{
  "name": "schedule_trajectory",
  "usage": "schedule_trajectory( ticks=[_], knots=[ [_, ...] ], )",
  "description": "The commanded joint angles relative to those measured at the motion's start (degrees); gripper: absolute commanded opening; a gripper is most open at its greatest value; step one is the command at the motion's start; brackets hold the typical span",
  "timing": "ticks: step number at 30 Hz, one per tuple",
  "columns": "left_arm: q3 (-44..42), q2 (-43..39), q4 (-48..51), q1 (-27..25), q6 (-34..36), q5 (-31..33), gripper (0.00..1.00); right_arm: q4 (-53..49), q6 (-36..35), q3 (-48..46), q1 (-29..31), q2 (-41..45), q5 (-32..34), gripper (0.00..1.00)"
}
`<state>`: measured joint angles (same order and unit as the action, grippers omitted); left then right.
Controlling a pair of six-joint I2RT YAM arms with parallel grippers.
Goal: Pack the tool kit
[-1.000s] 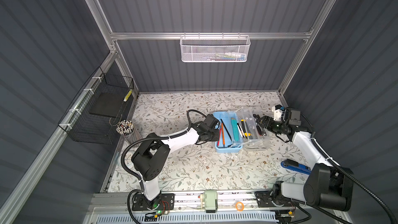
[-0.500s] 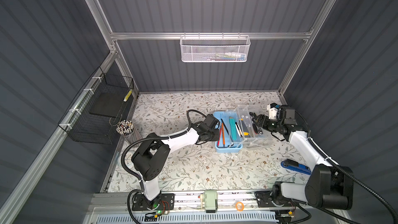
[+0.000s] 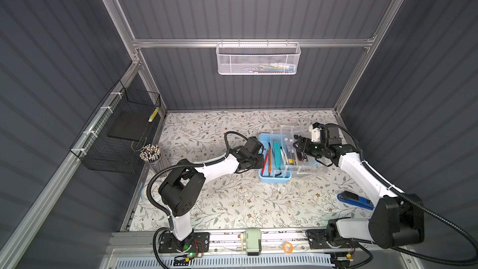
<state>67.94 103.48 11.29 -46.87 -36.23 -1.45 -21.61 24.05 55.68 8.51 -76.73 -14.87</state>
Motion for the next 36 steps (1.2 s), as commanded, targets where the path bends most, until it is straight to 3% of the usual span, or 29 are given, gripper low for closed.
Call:
schedule_trajectory(
  ticks=[1, 11, 20, 27, 36],
  knots=[
    [-1.2, 0.2, -1.0, -1.5, 3.1, -4.5, 0.17, -2.5, 1.5, 2.8, 2.9, -0.5, 2.6, 0.73],
    [-1.7, -1.3, -0.5, -1.4, 4.1, -3.9, 0.28, -6.6, 1.2, 8.1, 7.6, -2.7, 10.6, 0.72],
    [-3.3, -6.0, 0.6, 0.0, 4.5, -1.5, 0.53, -9.0, 0.5, 11.6, 9.7, -5.5, 15.3, 0.72],
    [-1.1, -7.9, 2.4, 0.0, 7.4, -0.3, 0.64, -9.6, 0.4, 12.3, 10.8, -5.9, 16.7, 0.72],
    [-0.7, -8.5, 1.4, -0.1, 8.2, -1.4, 0.69, -9.8, 0.1, 13.1, 11.5, -6.5, 17.1, 0.72]
  ],
)
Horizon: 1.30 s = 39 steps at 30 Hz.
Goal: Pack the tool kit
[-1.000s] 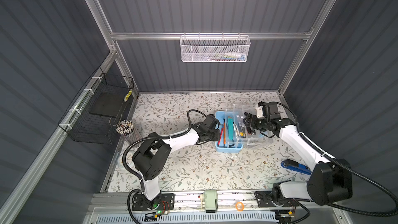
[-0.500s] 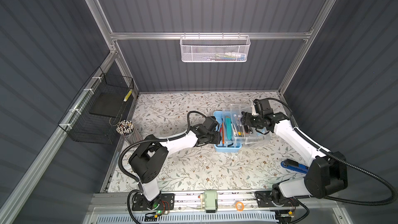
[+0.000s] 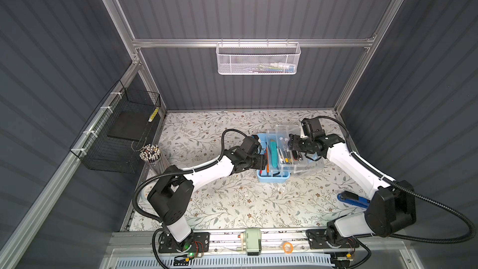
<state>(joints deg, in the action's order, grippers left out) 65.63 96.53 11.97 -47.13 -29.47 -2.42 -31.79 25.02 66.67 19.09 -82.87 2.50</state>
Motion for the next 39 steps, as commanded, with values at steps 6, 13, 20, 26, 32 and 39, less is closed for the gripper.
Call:
schedule_trajectory(
  ticks=[6, 13, 20, 26, 32, 39],
  knots=[
    [2.4, -1.1, 0.1, -0.4, 2.0, -1.4, 0.75, -0.5, -1.2, 3.0, 1.5, -0.9, 0.7, 0.72],
    [1.5, -1.7, -1.2, -0.6, 1.6, -1.3, 0.79, -1.4, -1.5, 4.0, 2.0, -1.5, 1.2, 0.73],
    [0.4, -3.5, -2.8, -0.5, 0.9, -1.9, 0.83, -1.3, -1.5, 4.1, 2.2, -1.8, 1.1, 0.73],
    [1.3, -2.0, -2.3, -0.5, 0.7, -2.2, 0.82, -1.4, -1.5, 4.4, 2.4, -1.8, 1.2, 0.73],
    [3.1, 1.6, -0.4, -0.5, 0.7, -2.9, 0.77, -1.5, -1.6, 5.0, 2.7, -1.9, 1.2, 0.73],
    [4.6, 4.0, 1.2, -0.5, 1.3, -1.7, 0.68, -1.9, -1.9, 5.8, 3.0, -1.9, 1.2, 0.74]
  ],
)
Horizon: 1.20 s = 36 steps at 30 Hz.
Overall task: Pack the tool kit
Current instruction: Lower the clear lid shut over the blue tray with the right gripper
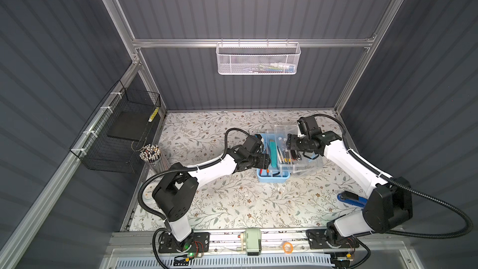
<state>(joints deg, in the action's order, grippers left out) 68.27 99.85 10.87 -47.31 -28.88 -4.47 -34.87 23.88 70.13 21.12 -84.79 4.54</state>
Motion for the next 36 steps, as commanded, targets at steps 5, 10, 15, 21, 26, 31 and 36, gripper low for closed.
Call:
schedule_trajectory(
  ticks=[5, 10, 15, 21, 26, 31, 36],
  knots=[
    [2.4, 1.7, 2.6, -0.4, 0.7, 0.4, 0.63, 0.8, -1.0, 3.1, 1.2, 0.0, -0.6, 0.74],
    [2.1, 1.9, 2.9, -0.3, 0.8, 0.7, 0.61, 0.5, -1.5, 3.7, 1.2, 0.6, -0.4, 0.76],
    [2.1, 2.5, 2.9, -0.4, 0.7, 1.0, 0.58, 0.1, -1.9, 4.9, 1.2, 1.0, -0.4, 0.77],
    [2.0, 2.6, 2.8, -0.3, 0.5, 0.9, 0.57, 0.1, -1.9, 5.2, 1.2, 1.8, -0.5, 0.79],
    [1.6, 3.0, 2.4, -0.3, 0.2, 1.0, 0.54, -0.1, -2.1, 5.7, 1.3, 3.5, -0.4, 0.79],
    [1.6, 3.4, 2.2, -0.3, 0.1, 0.6, 0.54, -1.3, -2.6, 6.7, 1.2, 6.4, 1.2, 0.81],
    [1.6, 3.3, 2.2, -0.3, 0.1, 0.5, 0.54, -1.6, -4.9, 5.0, 0.6, 11.5, 7.5, 0.88]
  ],
)
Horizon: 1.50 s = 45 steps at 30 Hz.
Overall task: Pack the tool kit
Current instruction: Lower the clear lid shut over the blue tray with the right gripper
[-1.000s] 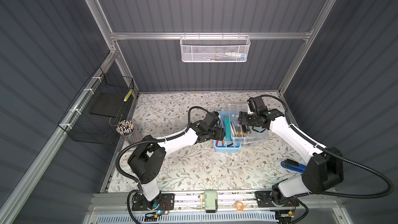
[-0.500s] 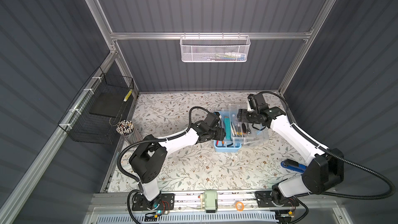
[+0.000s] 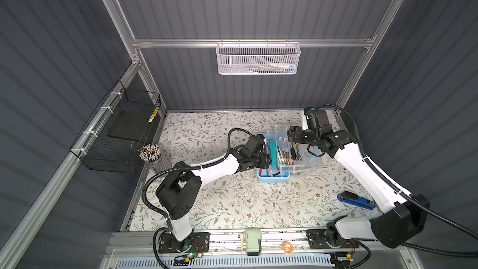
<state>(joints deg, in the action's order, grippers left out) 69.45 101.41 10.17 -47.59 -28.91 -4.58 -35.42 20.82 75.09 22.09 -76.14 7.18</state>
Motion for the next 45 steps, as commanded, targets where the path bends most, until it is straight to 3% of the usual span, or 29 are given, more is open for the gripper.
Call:
schedule_trajectory(
  ticks=[1, 5, 16, 33, 45],
  knots=[
    [0.2, 1.7, 2.9, 0.0, 0.1, 0.6, 0.54, -1.0, -2.2, -0.8, -1.4, 3.9, 4.8, 0.91],
    [0.2, 1.7, 2.7, 0.0, 0.0, 0.3, 0.54, 1.0, -1.5, -6.0, -7.4, 8.3, -0.6, 0.98],
    [0.0, 1.0, 2.3, 0.0, -0.4, -0.1, 0.54, 6.0, 1.0, -16.5, -16.3, 13.0, -10.5, 0.99],
    [-0.9, 0.7, 1.9, 0.0, -0.5, 0.0, 0.54, 12.8, 5.7, -21.0, -17.3, 8.8, -22.1, 0.98],
    [-0.7, -0.9, 3.3, 0.0, 0.0, 1.4, 0.58, 12.9, 6.9, -18.7, -13.1, 6.9, -22.4, 0.95]
  ],
)
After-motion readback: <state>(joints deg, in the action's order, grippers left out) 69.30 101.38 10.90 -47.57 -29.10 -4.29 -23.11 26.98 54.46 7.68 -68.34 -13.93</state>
